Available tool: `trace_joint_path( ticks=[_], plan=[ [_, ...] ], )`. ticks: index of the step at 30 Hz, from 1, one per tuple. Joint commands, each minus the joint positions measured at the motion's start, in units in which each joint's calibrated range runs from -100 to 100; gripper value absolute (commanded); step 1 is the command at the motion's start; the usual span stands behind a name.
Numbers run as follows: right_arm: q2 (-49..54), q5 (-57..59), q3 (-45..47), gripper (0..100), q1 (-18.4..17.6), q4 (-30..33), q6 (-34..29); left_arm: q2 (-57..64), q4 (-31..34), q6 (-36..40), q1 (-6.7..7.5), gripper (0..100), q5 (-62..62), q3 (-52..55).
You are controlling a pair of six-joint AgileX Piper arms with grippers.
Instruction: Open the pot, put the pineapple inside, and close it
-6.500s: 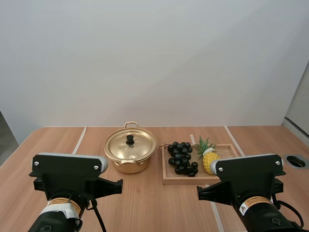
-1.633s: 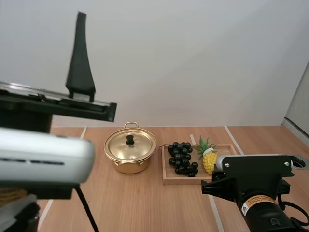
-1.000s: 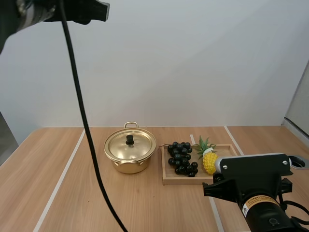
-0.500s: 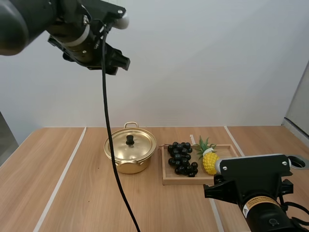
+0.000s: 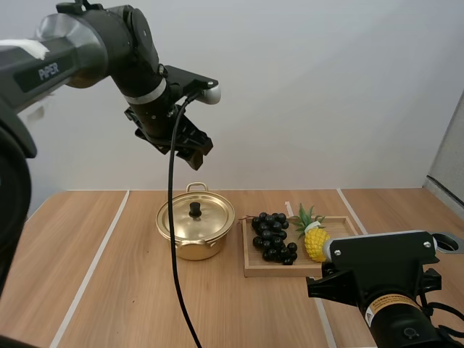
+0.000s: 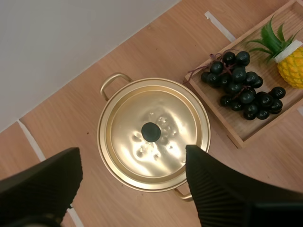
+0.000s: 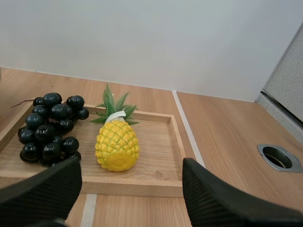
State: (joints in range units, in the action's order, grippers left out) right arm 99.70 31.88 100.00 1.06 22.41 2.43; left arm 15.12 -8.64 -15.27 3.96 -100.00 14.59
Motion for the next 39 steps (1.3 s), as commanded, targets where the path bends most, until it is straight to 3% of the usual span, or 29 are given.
trace_joint_path(
  ticks=[1,9,39],
  plan=[
    [0.3,0.6,0.0,100,0.2,0.6,0.1,-2.4,-2.6,-1.6,0.19,100,0.0,-0.4],
    [0.3,1.0,0.0,100,1.1,0.6,0.1,-8.0,-4.7,-3.2,0.19,100,0.0,-0.4],
    [0.3,1.2,0.0,100,1.6,1.1,0.1,-22.6,-1.3,-3.4,0.19,100,0.0,-0.4]
  ],
)
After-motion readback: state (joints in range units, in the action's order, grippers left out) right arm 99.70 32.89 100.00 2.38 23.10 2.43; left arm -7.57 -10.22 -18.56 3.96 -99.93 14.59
